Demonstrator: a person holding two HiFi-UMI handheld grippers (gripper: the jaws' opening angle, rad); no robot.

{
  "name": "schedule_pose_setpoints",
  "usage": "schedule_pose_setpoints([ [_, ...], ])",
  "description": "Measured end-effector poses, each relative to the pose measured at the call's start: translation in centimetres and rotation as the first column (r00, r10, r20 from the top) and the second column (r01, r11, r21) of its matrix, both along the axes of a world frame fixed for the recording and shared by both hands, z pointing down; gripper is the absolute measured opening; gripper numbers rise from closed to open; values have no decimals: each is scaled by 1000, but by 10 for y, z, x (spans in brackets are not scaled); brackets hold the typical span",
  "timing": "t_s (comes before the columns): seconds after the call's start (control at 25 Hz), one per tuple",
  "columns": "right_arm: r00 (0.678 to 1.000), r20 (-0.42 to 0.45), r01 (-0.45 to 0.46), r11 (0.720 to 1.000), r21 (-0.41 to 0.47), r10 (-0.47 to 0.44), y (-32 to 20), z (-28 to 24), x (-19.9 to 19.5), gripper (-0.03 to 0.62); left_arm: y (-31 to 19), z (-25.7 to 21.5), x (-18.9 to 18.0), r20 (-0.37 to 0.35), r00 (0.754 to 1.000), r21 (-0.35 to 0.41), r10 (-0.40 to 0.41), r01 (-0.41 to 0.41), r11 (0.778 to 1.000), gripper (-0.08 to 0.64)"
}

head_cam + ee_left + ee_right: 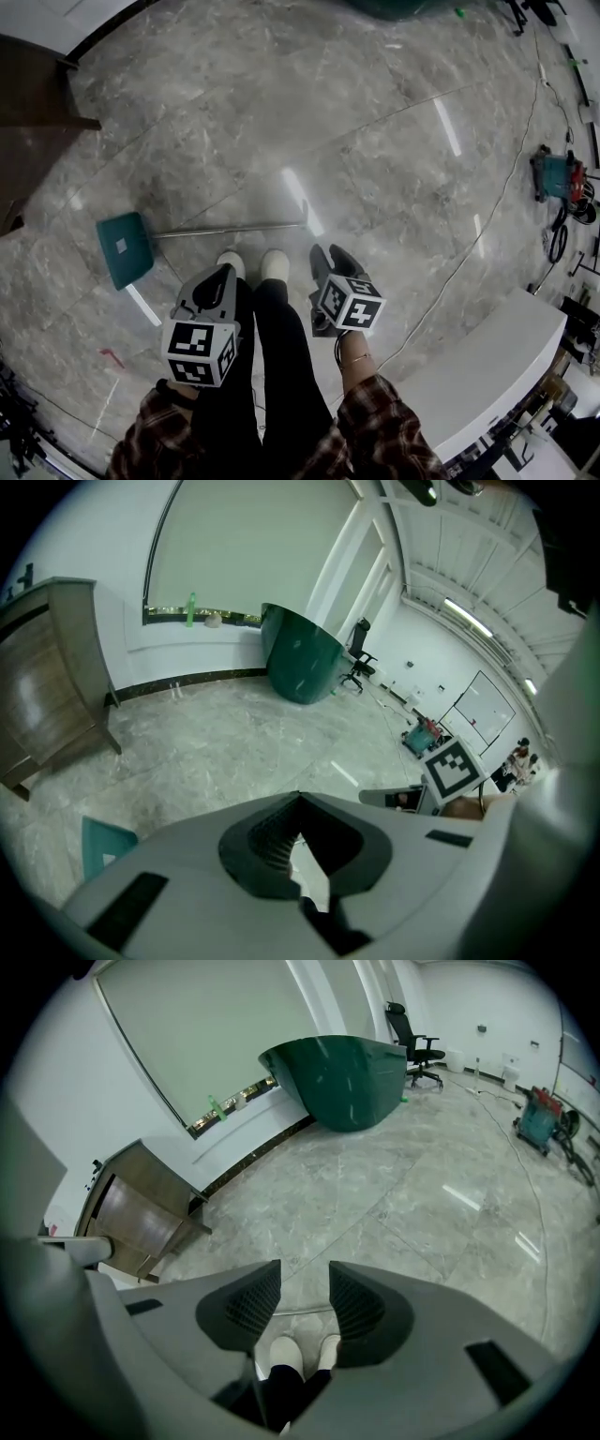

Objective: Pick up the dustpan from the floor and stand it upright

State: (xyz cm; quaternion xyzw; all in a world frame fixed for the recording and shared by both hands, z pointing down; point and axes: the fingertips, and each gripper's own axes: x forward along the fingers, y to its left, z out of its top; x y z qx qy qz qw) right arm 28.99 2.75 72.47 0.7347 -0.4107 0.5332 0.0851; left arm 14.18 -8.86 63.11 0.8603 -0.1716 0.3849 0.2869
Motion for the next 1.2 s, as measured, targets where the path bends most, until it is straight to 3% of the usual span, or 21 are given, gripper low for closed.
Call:
schedule_pose_setpoints([
  [0.52, 1000, 18, 25, 997, -72, -24, 9, 144, 27, 149, -15, 150, 40, 20, 1000, 1, 0, 0, 1000, 1],
  [0.76, 999, 30, 23, 994, -105, -19, 3, 228, 29, 149, -30, 235, 30, 57, 998, -3, -8, 8, 1000, 2],
  [1.2, 994, 14, 109, 972, -210, -108, 12, 346, 42, 149, -34, 362, 18, 114, 993, -29, 22, -19, 999, 0],
])
